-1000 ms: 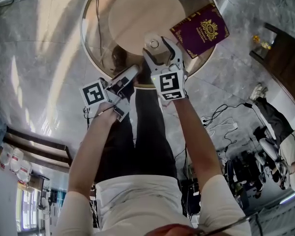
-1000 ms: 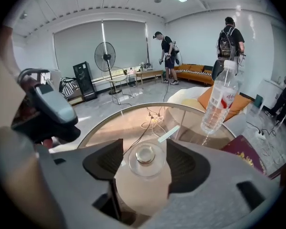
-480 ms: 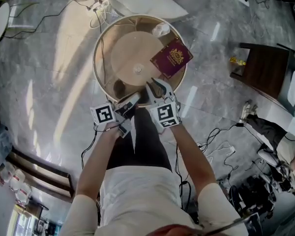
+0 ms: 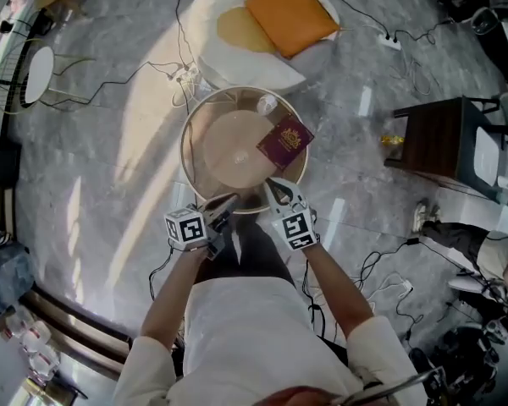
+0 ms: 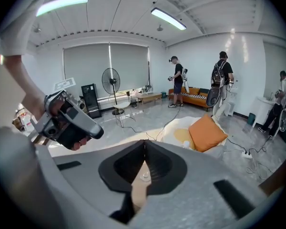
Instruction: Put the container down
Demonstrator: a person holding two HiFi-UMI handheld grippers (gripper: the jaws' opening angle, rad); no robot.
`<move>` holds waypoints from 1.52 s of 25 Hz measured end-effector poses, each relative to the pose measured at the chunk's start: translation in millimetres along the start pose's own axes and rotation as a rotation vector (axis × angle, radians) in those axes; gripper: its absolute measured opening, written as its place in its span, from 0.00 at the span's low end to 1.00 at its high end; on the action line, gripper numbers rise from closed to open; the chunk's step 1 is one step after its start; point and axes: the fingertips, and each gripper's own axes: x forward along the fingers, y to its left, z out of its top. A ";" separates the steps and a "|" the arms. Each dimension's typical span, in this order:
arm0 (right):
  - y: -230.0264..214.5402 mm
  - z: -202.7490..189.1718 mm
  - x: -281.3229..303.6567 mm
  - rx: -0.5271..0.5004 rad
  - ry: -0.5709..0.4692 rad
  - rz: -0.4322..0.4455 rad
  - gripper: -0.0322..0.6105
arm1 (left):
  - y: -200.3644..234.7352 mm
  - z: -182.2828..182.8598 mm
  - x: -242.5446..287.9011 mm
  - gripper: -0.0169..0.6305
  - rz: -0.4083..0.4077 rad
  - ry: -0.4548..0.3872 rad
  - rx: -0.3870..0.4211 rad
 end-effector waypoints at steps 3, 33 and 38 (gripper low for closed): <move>9.2 18.6 -23.0 0.012 -0.012 -0.019 0.04 | -21.0 4.8 -20.4 0.06 0.014 0.020 0.086; 143.9 101.2 -215.6 0.181 -0.168 -0.273 0.04 | -169.9 2.6 -212.0 0.06 -0.101 -0.038 0.558; 141.9 99.1 -240.7 0.169 -0.181 -0.263 0.04 | -186.5 0.0 -211.7 0.06 -0.072 -0.092 0.585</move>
